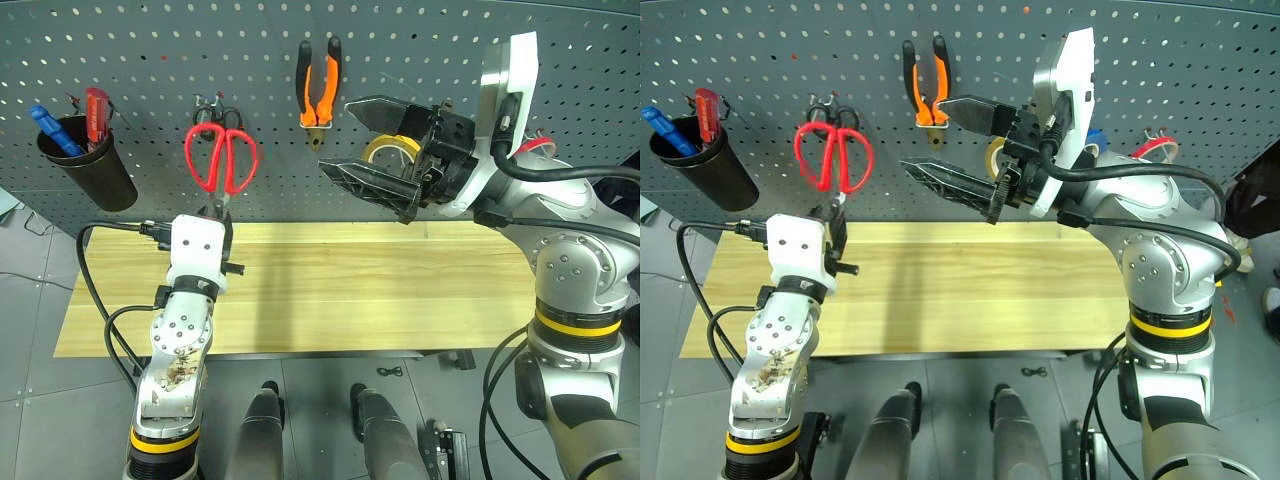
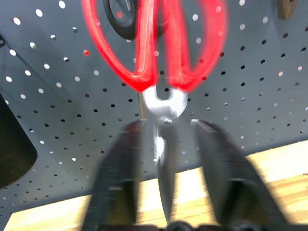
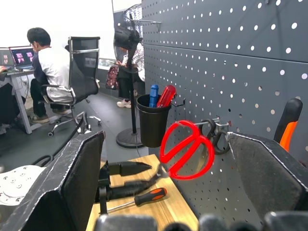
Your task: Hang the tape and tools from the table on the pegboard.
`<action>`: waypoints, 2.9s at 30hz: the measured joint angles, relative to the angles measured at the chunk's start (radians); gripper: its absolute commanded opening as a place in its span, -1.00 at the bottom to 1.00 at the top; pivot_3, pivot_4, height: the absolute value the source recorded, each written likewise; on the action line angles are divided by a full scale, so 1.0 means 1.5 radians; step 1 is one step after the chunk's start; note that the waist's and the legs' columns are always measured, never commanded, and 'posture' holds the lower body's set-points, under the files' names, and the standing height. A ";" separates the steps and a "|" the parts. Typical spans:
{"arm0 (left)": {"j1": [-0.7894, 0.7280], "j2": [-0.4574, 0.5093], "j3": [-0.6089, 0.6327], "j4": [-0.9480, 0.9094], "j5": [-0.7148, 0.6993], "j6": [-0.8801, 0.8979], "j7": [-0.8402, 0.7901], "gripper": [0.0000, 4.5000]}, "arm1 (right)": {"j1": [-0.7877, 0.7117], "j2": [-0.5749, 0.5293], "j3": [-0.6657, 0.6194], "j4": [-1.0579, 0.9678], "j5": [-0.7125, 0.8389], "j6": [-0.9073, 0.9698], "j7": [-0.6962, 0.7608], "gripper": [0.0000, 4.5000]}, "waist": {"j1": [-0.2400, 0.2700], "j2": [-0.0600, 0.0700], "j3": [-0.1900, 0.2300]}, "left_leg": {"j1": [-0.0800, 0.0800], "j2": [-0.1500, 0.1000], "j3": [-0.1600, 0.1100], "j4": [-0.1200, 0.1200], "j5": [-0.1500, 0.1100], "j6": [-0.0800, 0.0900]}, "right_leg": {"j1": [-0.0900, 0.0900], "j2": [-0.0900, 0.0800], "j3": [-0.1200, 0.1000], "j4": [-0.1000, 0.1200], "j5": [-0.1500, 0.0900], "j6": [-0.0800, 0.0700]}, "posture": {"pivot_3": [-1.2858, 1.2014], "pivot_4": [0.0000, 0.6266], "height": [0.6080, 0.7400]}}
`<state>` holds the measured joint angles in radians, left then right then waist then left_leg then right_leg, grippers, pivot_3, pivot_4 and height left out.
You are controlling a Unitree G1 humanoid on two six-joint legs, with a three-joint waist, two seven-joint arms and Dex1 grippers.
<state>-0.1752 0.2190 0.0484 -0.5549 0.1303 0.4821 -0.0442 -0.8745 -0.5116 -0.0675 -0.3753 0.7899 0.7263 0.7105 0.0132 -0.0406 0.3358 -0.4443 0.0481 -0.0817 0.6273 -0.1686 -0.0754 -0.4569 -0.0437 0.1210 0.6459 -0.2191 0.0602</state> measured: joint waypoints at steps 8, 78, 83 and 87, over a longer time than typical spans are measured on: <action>0.074 0.020 0.054 0.037 -0.011 -0.015 -0.009 0.98 | 0.049 -0.012 0.033 0.003 -0.035 -0.012 0.007 1.00 | 0.000 0.000 0.000 | 0.000 0.000 0.000 0.000 0.000 0.000 | 0.000 0.000 0.000 0.000 0.000 0.000 | 0.17 0.04 1.00; -0.286 0.216 0.183 -0.078 -0.140 0.189 -0.015 -0.73 | -0.086 0.177 0.031 0.141 -0.093 -0.056 0.023 1.00 | 0.040 -0.003 0.034 | -0.002 0.001 -0.001 -0.002 0.003 -0.001 | -0.002 0.000 -0.003 0.000 0.002 -0.001 | 0.29 -0.08 1.00; -0.369 0.238 0.177 0.022 -0.104 0.132 0.008 -0.73 | -0.104 0.179 0.026 0.173 -0.092 -0.061 0.024 1.00 | 0.052 -0.003 0.034 | -0.002 0.001 -0.001 -0.002 0.003 -0.001 | -0.002 0.000 -0.003 0.000 0.002 -0.001 | 0.28 -0.11 1.00; -0.460 0.263 0.176 0.146 -0.074 0.022 0.031 -0.73 | -0.151 0.206 0.008 0.206 -0.087 -0.076 0.016 1.00 | 0.055 -0.003 0.033 | -0.002 0.001 -0.001 -0.003 0.004 -0.002 | -0.003 0.000 -0.004 0.000 0.002 -0.002 | 0.28 -0.12 1.00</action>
<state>-0.8656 0.6133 0.3117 -0.3366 0.0196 0.5153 0.0016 -1.1016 -0.2019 -0.0549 -0.0666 0.6599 0.6126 0.7350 0.0963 -0.0457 0.3857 -0.4478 0.0494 -0.0833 0.6235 -0.1632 -0.0784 -0.4610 -0.0443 0.1151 0.6459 -0.2156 0.0578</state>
